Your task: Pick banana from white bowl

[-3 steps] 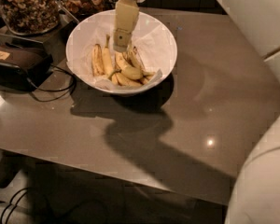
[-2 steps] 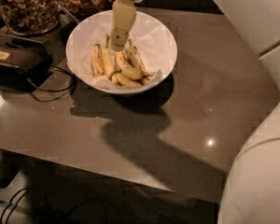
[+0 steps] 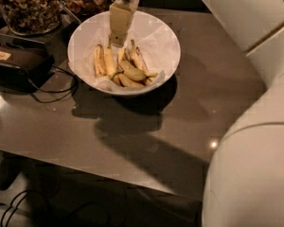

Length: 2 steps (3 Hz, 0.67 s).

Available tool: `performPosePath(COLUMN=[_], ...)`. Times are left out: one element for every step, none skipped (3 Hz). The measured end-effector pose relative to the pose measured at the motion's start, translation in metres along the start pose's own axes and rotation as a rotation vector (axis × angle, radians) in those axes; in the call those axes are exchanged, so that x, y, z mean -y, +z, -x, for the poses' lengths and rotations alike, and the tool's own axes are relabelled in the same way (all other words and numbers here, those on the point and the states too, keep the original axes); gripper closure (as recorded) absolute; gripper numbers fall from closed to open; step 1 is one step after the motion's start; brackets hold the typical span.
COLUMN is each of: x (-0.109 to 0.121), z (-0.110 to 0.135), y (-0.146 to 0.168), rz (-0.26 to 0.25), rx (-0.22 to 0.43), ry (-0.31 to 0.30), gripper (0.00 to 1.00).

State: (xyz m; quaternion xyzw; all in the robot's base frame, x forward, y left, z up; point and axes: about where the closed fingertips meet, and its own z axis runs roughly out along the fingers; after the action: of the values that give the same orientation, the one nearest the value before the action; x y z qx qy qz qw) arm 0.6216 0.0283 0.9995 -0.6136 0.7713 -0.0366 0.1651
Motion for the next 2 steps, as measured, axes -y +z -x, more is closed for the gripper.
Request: performPosePath(x=[0.002, 0.004], z=[0.007, 0.012], y=[0.010, 0.027], rz=[0.012, 0.035], rx=[-0.016, -0.040], ry=[-0.007, -0.006], gripper=[0.40, 0.41])
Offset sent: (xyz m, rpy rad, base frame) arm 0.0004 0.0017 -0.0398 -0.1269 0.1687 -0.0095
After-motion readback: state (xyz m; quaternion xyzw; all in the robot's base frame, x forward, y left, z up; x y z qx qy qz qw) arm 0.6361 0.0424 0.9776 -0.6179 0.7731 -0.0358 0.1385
